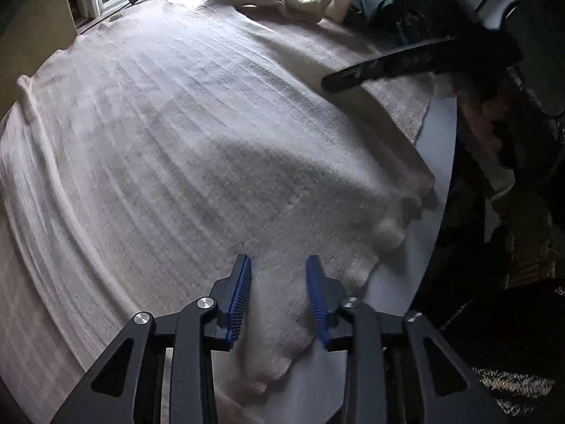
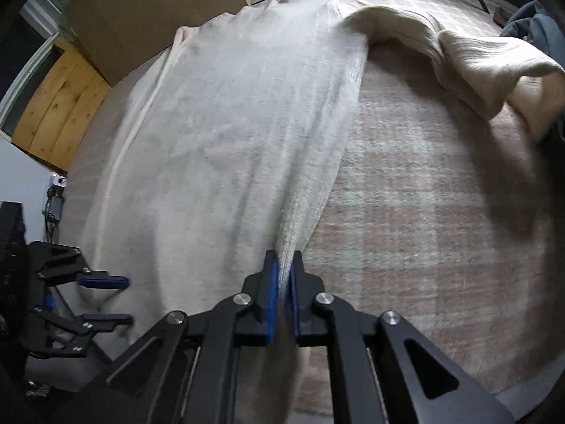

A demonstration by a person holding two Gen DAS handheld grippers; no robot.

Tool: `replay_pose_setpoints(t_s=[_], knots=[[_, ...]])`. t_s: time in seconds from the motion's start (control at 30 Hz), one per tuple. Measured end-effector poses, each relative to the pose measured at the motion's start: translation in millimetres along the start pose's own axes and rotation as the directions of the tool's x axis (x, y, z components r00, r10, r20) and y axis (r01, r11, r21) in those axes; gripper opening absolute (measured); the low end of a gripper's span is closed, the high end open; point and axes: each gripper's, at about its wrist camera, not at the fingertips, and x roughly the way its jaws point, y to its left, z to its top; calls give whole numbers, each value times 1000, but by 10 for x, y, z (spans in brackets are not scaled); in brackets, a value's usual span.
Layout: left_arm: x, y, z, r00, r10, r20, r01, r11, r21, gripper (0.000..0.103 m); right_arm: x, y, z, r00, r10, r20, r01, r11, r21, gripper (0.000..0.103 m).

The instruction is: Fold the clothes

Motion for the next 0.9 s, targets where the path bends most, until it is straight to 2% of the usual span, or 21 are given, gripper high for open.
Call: replay_pose_setpoints(t_s=[0.2, 0.3, 0.33, 0.37, 0.4, 0.43, 0.57, 0.67, 0.73, 0.77, 0.83, 0.87, 0.9], knots=[[-32, 71, -53, 1000, -28, 13, 28, 999, -19, 26, -196, -67, 78, 1000, 1, 8, -2, 999, 40, 6], [-48, 106, -79, 999, -42, 19, 43, 999, -28, 26, -50, 85, 13, 997, 55, -47, -54, 998, 25, 8], [-50, 123, -76, 999, -48, 19, 49, 998, -38, 26, -75, 117, -7, 998, 43, -44, -42, 999, 26, 10], [-53, 141, -73, 998, -55, 18, 56, 997, -49, 26, -100, 150, -28, 999, 32, -41, -31, 999, 27, 22], [-72, 168, -69, 998, -61, 16, 62, 996, -68, 26, -125, 183, -49, 999, 21, -38, -20, 999, 29, 39], [-108, 185, -94, 998, -62, 13, 63, 995, -83, 24, -167, 191, -88, 999, 16, -36, -15, 999, 30, 44], [-489, 314, -301, 997, 4, 78, 9, 986, -168, 24, -403, 91, -382, 999, 34, -33, -33, 999, 25, 46], [-792, 526, -556, 987, 88, 134, -43, 950, -311, 29, -380, 131, -614, 997, 52, -62, -52, 999, 3, 46], [-832, 766, -722, 983, 142, 117, -81, 906, -415, 31, -279, 209, -702, 996, 43, -83, -45, 999, -24, 46], [-842, 851, -834, 984, 147, 104, -84, 888, -452, 32, -255, 254, -733, 995, 48, -86, -52, 998, -39, 48], [-713, 980, -940, 986, 153, 61, -100, 852, -514, 32, -252, 370, -761, 994, 76, -75, -82, 994, -68, 45], [-625, 950, -908, 987, 151, 53, -103, 856, -506, 32, -237, 426, -757, 994, 79, -80, -85, 993, -83, 35], [-537, 920, -876, 988, 148, 45, -107, 860, -499, 32, -207, 480, -732, 993, 67, -96, -77, 992, -98, 7]])
